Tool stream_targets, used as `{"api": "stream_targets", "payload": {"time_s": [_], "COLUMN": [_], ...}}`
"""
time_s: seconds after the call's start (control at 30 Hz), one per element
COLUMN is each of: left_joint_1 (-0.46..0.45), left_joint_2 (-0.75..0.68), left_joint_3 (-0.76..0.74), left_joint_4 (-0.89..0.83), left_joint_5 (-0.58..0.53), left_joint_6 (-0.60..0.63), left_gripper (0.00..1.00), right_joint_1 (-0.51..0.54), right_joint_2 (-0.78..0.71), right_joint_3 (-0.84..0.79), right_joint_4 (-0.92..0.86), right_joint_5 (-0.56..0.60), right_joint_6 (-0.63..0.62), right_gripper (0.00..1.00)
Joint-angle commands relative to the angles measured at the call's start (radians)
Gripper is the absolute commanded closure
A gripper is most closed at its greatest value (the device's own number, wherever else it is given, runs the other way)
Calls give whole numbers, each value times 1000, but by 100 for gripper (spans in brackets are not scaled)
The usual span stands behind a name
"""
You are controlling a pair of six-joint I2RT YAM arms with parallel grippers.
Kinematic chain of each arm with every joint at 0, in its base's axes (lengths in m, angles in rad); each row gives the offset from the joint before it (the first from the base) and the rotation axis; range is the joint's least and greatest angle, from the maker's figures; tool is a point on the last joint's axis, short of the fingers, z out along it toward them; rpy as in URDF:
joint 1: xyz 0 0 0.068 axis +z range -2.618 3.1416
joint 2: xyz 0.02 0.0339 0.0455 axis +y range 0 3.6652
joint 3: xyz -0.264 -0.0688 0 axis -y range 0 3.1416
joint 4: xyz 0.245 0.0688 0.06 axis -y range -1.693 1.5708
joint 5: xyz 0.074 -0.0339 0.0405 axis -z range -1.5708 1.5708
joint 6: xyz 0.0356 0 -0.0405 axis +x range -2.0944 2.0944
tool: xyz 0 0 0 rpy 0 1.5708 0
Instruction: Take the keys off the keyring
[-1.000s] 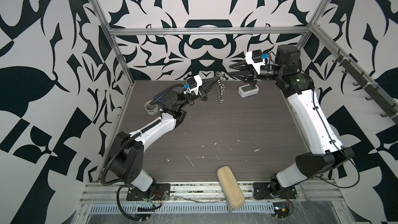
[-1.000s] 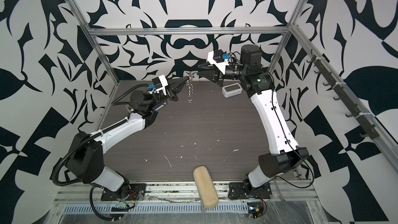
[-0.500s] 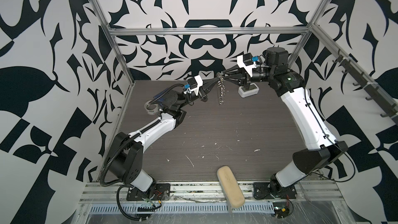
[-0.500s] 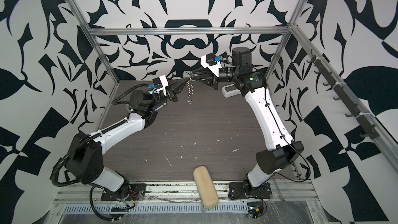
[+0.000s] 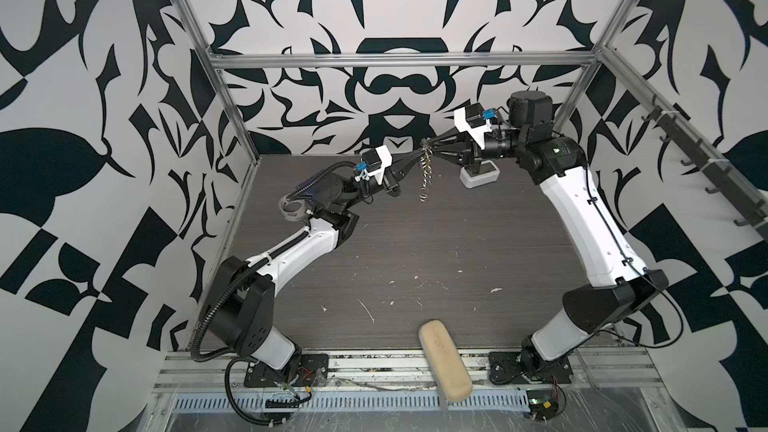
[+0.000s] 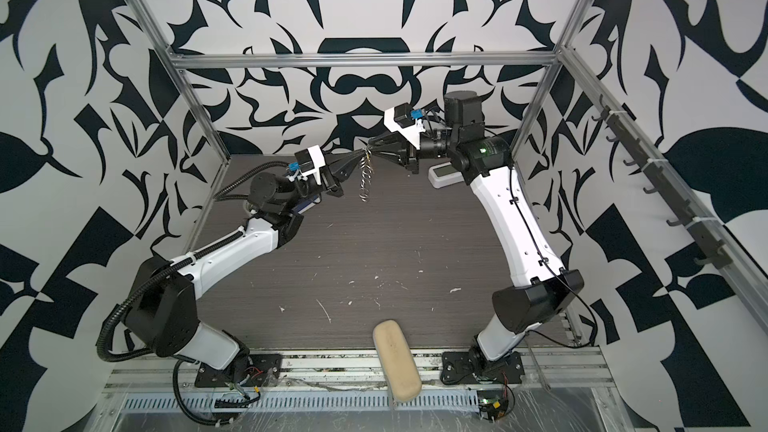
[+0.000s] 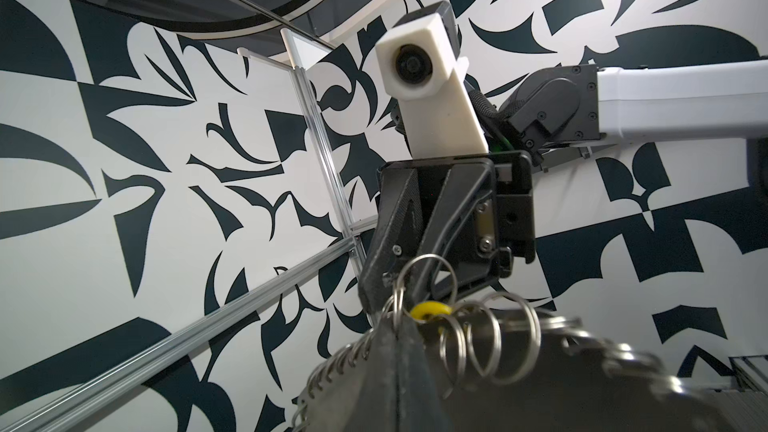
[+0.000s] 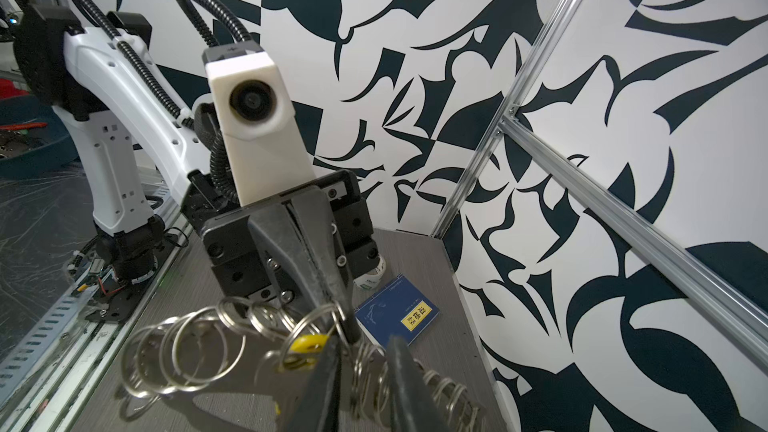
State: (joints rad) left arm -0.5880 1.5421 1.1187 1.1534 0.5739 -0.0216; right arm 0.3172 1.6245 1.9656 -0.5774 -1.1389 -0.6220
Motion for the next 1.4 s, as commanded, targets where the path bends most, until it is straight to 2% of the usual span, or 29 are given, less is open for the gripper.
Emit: {"api": "stream_targets", "payload": {"time_s": [0.0,0.57,0.73,0.9,1.1,1.37], "left_joint_1": [5,7,8,10,10,7], "left_joint_2": [-33,-40,-45,-43,-43,-45], "left_joint_3": [1,19,19,22,26,54], "left_joint_4": [21,-34,-32,-30,-34,-141], "left_joint_5": [4,8,-2,-3,-11,-76], "left_joint_6": [0,2,1,-4,-3,31], "left_gripper": [100,100,100,100,100,100], "right_joint_1": [15,51,51,51,51,96], "right_joint_2": [-27,-17,-26,-24,-31,-39], "right_joint_3": [36,73,75,82,75,88], "right_joint_4": [1,-121,-113,-123,-112,-151], "right_joint_5": [-14,38,139,124,160,237], "right_joint_6": [-8,-93,-96,-105,-106,-160], "right_gripper": [77,83,77,86,70,72]}}
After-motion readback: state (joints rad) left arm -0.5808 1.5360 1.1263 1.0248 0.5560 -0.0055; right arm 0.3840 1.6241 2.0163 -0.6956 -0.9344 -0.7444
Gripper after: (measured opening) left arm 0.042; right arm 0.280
